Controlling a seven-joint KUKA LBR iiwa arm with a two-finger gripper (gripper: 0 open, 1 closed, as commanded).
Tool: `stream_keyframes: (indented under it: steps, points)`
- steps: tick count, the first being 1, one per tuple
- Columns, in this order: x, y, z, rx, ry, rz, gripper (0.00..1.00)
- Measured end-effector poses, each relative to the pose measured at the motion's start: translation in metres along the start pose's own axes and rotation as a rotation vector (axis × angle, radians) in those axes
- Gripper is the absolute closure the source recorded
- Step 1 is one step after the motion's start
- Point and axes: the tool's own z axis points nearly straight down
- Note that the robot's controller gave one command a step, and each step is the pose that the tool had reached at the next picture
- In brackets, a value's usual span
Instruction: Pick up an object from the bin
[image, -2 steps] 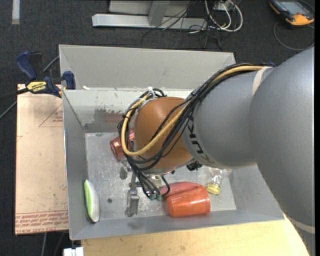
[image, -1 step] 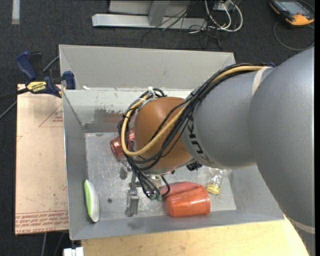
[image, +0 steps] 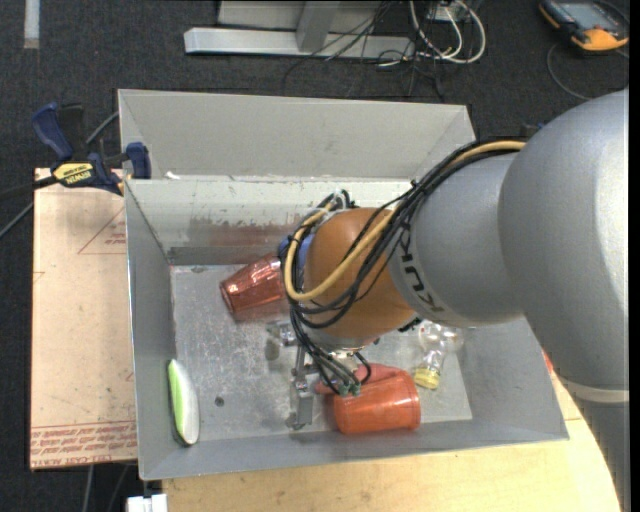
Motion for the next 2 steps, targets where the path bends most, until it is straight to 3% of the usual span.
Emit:
stream_keyframes:
  steps: [1, 2]
  points:
    - [-0.019, 0.003, 0.023, -0.001, 0.0, 0.026, 0.0]
    - [0.002, -0.07, 0.023, 0.0, 0.0, -0.044, 0.0]
